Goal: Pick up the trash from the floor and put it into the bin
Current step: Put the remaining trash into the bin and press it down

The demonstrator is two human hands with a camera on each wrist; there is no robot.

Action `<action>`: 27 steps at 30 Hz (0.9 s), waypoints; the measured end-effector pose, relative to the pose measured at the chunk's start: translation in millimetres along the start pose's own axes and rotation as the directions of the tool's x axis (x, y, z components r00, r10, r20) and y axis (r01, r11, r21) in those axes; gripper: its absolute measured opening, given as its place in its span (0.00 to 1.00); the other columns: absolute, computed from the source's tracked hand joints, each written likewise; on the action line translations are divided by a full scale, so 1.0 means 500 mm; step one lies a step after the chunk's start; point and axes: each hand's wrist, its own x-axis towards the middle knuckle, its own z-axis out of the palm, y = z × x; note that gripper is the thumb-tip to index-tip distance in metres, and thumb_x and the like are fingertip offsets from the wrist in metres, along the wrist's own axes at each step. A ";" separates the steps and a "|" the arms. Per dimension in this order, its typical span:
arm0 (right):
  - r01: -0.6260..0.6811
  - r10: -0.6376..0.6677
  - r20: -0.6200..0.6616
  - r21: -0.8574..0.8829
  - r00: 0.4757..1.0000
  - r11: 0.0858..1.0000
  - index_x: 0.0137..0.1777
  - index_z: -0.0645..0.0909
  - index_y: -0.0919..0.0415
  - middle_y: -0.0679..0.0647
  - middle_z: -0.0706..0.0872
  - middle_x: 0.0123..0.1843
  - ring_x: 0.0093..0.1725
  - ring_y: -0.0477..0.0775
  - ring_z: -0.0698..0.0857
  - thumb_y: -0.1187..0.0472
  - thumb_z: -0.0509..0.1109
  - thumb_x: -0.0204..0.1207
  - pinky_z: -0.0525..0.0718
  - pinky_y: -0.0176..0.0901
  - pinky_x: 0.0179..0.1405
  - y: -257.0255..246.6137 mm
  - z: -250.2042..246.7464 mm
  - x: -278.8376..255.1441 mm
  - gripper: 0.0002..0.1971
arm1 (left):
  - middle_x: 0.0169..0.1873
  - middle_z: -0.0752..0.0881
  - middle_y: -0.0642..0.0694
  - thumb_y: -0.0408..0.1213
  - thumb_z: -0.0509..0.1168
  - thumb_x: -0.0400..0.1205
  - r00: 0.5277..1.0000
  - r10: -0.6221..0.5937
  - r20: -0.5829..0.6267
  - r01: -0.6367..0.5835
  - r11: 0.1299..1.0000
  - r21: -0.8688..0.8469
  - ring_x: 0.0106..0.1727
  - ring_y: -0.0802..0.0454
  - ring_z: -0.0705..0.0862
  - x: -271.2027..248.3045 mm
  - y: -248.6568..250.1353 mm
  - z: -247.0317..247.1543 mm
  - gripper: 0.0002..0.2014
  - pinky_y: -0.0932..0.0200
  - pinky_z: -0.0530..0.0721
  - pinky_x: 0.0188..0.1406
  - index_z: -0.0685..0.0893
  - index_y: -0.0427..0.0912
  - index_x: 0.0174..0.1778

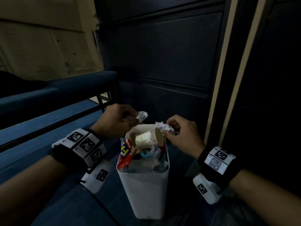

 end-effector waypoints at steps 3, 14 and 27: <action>0.014 -0.014 0.018 -0.038 1.000 0.999 0.43 0.85 0.53 0.44 0.88 0.37 0.37 0.40 0.86 0.54 0.77 0.72 0.82 0.33 0.34 -0.001 0.023 0.003 0.06 | 0.45 0.87 0.52 0.46 0.72 0.77 0.999 -0.041 0.021 0.040 0.997 0.066 0.44 0.56 0.84 0.003 -0.042 0.032 0.10 0.68 0.76 0.38 0.86 0.45 0.48; -0.029 0.034 0.173 -0.028 0.984 0.999 0.46 0.84 0.53 0.44 0.90 0.41 0.43 0.41 0.88 0.65 0.67 0.77 0.88 0.42 0.47 -0.001 0.071 0.002 0.07 | 0.57 0.84 0.48 0.56 0.49 0.77 0.889 -0.228 0.397 0.135 0.959 0.250 0.60 0.45 0.81 0.012 -0.096 0.161 0.22 0.41 0.75 0.66 0.86 0.54 0.52; 0.059 -0.057 0.067 -0.027 0.996 0.998 0.46 0.87 0.53 0.43 0.87 0.47 0.50 0.44 0.84 0.64 0.71 0.75 0.85 0.45 0.52 0.050 0.055 -0.027 0.07 | 0.43 0.81 0.49 0.50 0.55 0.78 0.983 0.090 0.161 -0.114 0.982 0.148 0.47 0.47 0.80 0.027 -0.113 0.143 0.14 0.45 0.82 0.46 0.83 0.50 0.39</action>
